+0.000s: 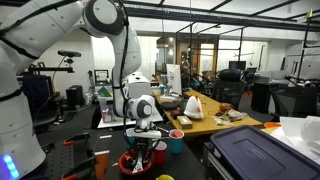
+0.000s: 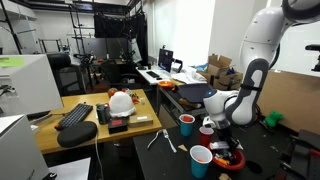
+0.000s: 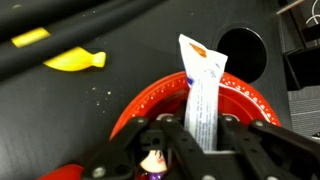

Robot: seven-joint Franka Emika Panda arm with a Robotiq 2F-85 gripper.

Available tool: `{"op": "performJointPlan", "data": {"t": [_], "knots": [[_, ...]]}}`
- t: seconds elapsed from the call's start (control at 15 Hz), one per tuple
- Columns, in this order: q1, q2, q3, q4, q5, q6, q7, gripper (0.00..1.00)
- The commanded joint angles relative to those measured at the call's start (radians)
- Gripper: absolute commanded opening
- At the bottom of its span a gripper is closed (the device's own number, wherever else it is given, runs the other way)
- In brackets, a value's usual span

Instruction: Place the white tube on the red bowl

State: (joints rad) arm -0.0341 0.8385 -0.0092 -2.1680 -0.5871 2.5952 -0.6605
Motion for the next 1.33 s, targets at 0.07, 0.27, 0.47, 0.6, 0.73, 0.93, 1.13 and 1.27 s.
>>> {"op": "performJointPlan", "data": {"t": [0.07, 0.27, 0.47, 0.6, 0.73, 0.93, 1.13, 1.27], "knots": [[0.024, 0.008, -0.006, 0.012, -0.001, -0.032, 0.018, 0.62], [0.032, 0.002, -0.01, 0.0, -0.009, -0.028, 0.023, 0.84], [0.035, -0.002, -0.013, -0.005, -0.01, -0.022, 0.026, 1.0], [0.038, -0.007, -0.017, -0.012, -0.013, -0.016, 0.034, 1.0], [0.04, -0.018, -0.024, -0.026, -0.019, -0.003, 0.044, 1.0], [0.046, -0.046, -0.042, -0.066, -0.031, 0.029, 0.087, 1.0], [0.071, -0.093, -0.083, -0.142, -0.072, 0.084, 0.186, 1.0], [0.093, -0.133, -0.122, -0.207, -0.126, 0.138, 0.279, 1.0]]}}
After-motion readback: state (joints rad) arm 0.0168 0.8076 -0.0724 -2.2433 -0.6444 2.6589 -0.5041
